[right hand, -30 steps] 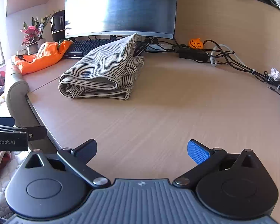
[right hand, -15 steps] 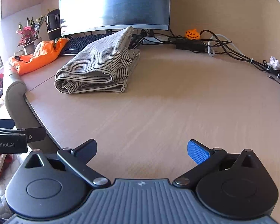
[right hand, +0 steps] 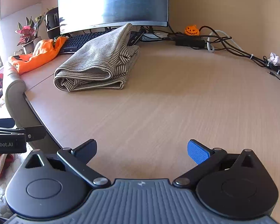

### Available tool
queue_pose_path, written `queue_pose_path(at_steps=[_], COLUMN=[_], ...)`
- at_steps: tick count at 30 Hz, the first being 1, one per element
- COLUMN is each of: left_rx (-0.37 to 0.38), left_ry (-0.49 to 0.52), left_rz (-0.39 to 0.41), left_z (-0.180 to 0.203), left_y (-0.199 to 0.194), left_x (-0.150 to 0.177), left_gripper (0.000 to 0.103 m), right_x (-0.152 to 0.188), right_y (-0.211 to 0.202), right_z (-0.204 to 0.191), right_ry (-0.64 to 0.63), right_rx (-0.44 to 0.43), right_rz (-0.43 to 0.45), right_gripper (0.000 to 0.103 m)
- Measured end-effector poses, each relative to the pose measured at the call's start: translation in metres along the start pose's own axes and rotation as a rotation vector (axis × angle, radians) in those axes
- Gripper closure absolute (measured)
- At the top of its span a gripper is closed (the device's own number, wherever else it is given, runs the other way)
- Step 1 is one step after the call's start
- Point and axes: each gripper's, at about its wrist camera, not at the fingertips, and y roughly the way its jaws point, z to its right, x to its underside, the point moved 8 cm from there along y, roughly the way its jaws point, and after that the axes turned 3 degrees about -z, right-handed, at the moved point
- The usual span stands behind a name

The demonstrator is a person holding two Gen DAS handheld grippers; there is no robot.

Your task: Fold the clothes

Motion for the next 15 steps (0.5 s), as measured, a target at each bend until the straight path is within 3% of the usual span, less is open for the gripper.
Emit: queue_pose_path(at_steps=[15], left_rx=[-0.002], left_ry=[-0.005], left_rz=[-0.010], left_z=[-0.0004], left_y=[0.0028], left_x=[0.0010], left_gripper=[0.000], right_x=[0.0018], right_y=[0.0031], right_z=[0.0031], right_ry=[0.005], right_rx=[-0.004], right_rz=[-0.012], right_gripper=[0.000])
